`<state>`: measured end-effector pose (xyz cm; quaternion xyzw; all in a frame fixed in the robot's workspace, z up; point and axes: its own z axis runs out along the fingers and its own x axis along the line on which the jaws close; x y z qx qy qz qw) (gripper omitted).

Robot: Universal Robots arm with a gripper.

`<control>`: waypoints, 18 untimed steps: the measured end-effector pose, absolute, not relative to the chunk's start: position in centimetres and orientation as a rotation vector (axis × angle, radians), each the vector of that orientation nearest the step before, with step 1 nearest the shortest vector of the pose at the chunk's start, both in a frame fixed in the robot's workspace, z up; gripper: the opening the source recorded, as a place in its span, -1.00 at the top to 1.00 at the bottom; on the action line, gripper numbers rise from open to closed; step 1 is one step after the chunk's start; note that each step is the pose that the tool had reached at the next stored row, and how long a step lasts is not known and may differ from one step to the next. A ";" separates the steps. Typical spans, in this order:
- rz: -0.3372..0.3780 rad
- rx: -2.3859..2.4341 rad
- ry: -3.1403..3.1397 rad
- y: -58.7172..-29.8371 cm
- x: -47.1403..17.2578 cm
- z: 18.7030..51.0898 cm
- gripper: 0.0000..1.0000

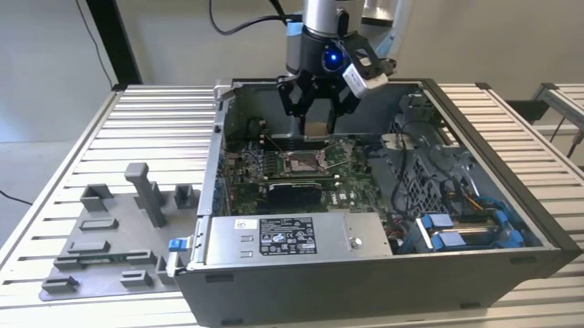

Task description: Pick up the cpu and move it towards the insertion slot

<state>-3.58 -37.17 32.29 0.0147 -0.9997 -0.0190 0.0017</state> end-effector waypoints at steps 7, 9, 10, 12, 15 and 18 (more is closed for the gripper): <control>-0.060 0.046 -3.137 -34.1 -3.7 31.0 1.00; -0.060 0.046 -3.137 -33.3 -3.7 30.7 1.00; -0.060 0.046 -3.137 -32.9 -3.8 30.5 1.00; -0.060 0.046 -3.137 -32.1 -3.8 30.2 1.00; -0.060 0.046 -3.137 -31.8 -3.8 30.2 1.00; -0.060 0.046 -3.136 -31.8 -3.8 30.2 1.00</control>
